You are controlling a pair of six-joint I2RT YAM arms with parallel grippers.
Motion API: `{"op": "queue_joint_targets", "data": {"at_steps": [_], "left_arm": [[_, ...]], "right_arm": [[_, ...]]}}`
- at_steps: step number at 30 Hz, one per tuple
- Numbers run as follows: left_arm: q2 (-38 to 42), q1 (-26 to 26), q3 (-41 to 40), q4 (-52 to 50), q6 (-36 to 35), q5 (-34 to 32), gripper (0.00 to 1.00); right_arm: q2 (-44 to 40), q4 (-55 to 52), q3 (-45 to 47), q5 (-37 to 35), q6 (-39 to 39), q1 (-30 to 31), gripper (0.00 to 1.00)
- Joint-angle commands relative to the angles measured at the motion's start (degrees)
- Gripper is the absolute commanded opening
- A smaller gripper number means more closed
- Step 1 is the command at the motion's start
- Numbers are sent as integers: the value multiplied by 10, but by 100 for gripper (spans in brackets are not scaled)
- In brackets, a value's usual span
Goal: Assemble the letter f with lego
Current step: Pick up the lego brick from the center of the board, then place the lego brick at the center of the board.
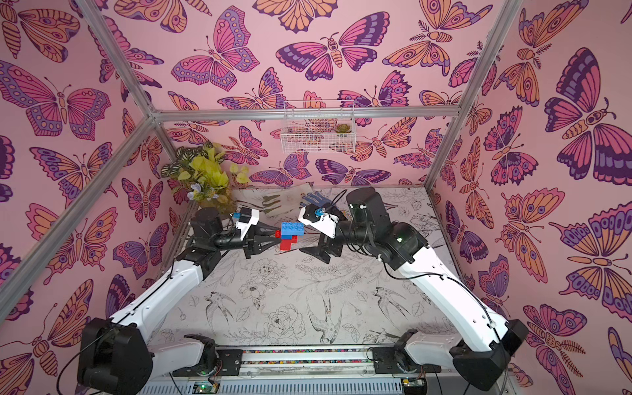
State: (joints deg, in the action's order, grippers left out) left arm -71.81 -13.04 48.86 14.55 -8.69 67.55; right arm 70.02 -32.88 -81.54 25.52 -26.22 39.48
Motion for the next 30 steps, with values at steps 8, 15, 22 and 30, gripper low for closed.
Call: {"op": "queue_joint_targets", "data": {"at_steps": [8,15,22,30], "left_arm": [[-35,0,-15,14,132,-28,20],[-70,-2,-15,16,220,-44,17],[-93,-11,-41,49,282,-88,18],[-109,-15,-103,209,433,-138,17]], "right_arm": [[-80,74,94,-75,106,2,99],[-102,75,130,-84,144,8,99],[-136,95,187,-90,175,15,99],[-148,102,220,-95,190,17,99]]}}
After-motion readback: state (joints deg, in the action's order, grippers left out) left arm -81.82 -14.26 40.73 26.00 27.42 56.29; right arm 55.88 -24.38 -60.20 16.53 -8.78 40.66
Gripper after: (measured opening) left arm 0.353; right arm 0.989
